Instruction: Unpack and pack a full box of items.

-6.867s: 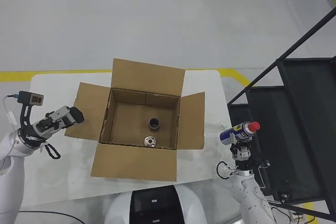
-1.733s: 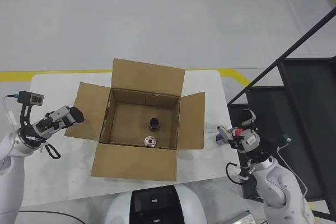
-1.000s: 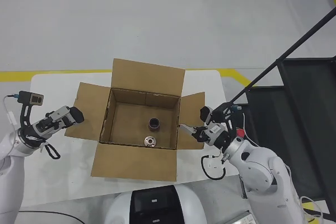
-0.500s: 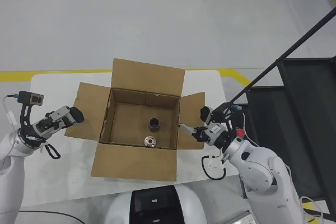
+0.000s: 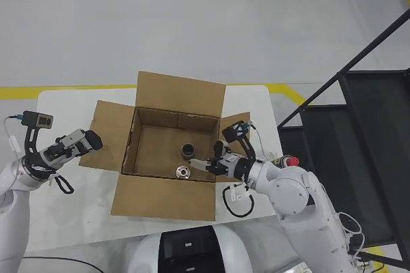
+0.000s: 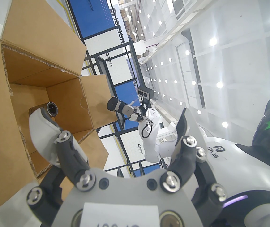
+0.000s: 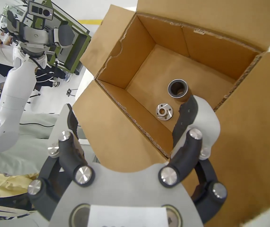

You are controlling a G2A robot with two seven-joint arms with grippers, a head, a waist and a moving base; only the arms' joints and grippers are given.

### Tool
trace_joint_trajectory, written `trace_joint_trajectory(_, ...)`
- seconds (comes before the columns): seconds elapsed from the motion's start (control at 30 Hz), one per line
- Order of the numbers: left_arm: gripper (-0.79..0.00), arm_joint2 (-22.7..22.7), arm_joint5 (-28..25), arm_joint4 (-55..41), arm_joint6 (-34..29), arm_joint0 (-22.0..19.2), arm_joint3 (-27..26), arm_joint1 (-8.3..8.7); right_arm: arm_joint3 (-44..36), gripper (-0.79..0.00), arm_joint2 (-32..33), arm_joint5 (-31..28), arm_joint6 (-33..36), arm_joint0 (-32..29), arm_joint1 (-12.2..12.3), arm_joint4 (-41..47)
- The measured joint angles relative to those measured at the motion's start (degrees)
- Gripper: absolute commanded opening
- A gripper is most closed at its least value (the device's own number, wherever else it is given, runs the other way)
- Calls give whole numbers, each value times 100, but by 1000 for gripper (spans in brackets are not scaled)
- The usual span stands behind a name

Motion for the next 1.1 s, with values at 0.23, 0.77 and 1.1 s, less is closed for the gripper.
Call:
trace_joint_trajectory(0.23, 0, 0, 0, 0, 0, 0, 0, 0, 574, 0, -550, 908, -14, 771, -62, -451)
trace_joint_trajectory(0.77, 0, 0, 0, 0, 0, 0, 0, 0, 878, 0, -925, 945, 68, 1060, -62, -1204)
trace_joint_trajectory(1.1, 0, 0, 0, 0, 0, 0, 0, 0, 1538, 0, -1508, 693, 77, 1514, -142, -1430)
